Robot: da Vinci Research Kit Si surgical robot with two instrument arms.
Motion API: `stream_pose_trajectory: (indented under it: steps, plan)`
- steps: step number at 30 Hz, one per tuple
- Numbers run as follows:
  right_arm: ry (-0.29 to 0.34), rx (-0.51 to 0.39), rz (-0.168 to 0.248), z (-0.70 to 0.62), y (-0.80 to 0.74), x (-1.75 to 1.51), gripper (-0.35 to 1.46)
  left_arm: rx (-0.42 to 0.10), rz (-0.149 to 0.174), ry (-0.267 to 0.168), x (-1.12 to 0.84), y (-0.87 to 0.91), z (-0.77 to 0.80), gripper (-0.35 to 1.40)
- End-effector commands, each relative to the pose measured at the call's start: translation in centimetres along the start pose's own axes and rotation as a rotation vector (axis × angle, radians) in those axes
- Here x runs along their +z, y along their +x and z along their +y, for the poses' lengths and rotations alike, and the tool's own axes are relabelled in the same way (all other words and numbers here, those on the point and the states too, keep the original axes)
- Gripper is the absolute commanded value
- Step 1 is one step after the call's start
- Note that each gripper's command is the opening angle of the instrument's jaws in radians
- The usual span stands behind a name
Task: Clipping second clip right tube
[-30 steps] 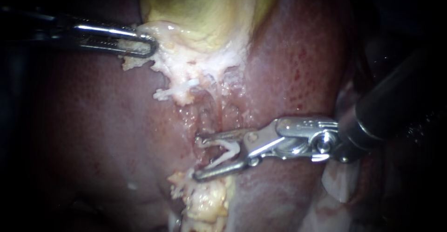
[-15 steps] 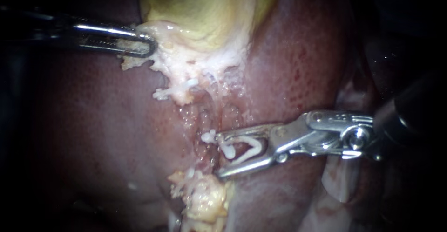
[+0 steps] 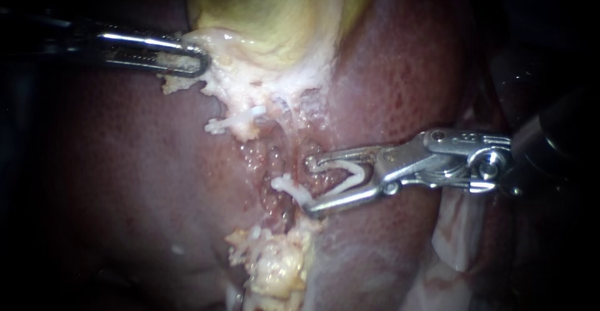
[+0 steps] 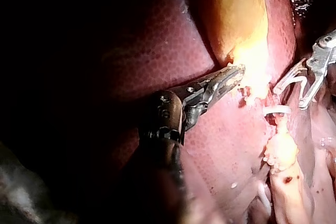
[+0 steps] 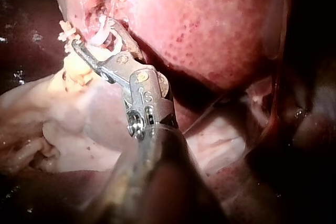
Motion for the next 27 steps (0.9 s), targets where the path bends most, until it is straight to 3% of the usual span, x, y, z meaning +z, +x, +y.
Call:
stream_pose_trajectory:
  steps: [1, 8, 19, 27]
  plan:
    - [-0.002, 0.006, 0.0, 0.03, -0.01, 0.02, 0.46, 0.0, 0.0, 0.001, 0.0, 0.0, 0.0, -0.35]
    - [-0.015, 0.04, 0.0, 0.17, -0.12, 0.21, 0.48, 0.0, 0.0, 0.001, 0.0, 0.0, 0.0, -0.35]
    - [-0.029, 0.072, -0.004, 0.23, -0.24, 0.45, 0.49, -0.001, 0.001, 0.001, 0.01, 0.0, 0.01, -0.35]
    - [-0.013, 0.096, 0.047, 0.27, -0.31, 0.6, 0.5, -0.001, 0.001, 0.001, 0.01, 0.0, 0.01, -0.35]
